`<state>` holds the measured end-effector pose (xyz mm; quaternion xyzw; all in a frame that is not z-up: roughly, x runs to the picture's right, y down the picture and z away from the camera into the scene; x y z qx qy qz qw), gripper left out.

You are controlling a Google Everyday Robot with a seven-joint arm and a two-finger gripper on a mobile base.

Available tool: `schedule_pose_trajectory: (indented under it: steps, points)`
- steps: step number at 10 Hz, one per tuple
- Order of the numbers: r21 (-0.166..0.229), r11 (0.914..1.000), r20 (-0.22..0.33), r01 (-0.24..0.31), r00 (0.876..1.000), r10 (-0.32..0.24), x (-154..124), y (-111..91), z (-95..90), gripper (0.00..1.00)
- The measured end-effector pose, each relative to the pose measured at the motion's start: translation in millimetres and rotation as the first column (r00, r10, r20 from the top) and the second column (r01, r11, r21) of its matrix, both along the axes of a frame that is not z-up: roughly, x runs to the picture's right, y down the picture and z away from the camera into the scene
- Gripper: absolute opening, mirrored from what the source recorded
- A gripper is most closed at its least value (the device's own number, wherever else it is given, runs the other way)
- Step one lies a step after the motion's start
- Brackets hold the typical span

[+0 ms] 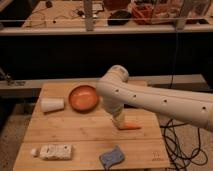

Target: Move the arm in a circular motion

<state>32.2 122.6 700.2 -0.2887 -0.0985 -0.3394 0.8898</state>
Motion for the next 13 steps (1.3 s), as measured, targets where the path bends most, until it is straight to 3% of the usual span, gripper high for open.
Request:
schedule_pose_trajectory:
  steps: [2,5,10,13]
  points:
    - [0.002,0.9999,0.004,0.015,1.0,-0.015,-2,-3,2.1,0.8]
    - [0.006,0.9996,0.025,0.028,0.999,-0.028,-37,-13,7.9,0.8]
    - [0.009,0.9977,0.041,0.067,0.997,-0.067,-51,-20,13.2,0.8]
    - [0.019,0.9966,0.059,0.08,0.995,-0.081,-79,-29,17.3,0.8]
